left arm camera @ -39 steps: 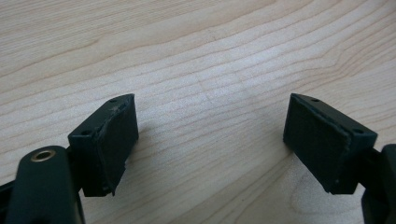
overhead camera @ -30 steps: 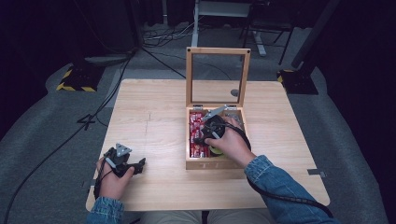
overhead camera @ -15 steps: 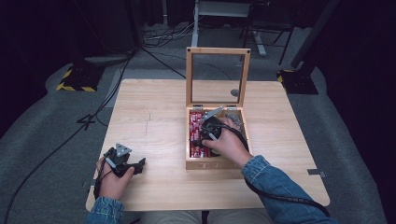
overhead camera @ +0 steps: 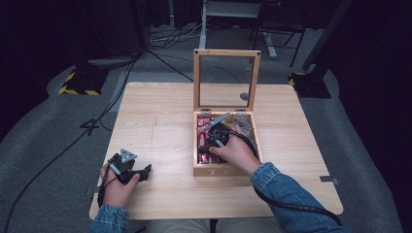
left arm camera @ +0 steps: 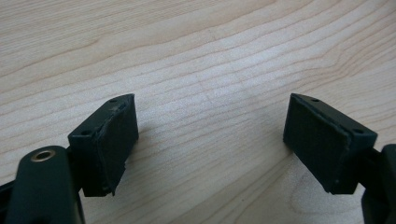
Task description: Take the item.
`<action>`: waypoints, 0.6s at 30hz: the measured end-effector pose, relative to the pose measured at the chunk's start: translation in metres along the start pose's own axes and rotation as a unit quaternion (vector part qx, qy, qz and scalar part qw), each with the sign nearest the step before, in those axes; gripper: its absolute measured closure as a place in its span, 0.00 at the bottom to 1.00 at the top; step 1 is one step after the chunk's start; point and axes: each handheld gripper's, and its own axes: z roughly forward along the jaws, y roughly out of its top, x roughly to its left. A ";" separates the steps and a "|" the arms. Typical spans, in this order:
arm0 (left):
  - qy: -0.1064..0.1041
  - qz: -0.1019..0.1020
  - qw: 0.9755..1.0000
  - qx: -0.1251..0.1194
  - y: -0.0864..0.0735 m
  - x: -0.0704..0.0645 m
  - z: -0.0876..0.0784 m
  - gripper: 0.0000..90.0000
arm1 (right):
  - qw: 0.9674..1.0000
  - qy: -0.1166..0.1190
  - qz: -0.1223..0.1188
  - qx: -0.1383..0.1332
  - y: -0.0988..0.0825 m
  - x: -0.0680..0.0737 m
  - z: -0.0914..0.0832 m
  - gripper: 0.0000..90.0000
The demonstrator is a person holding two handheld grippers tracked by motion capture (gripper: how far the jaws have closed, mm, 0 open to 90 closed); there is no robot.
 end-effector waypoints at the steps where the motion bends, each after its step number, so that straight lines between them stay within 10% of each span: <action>1: 0.000 0.000 1.000 0.000 0.000 0.000 0.000 0.20 | 1.000 0.011 0.005 -0.005 0.000 0.001 0.000 0.56; 18: 0.000 0.000 1.000 0.000 0.000 0.000 0.000 0.20 | 0.999 0.021 0.024 0.003 0.000 0.005 -0.002 0.92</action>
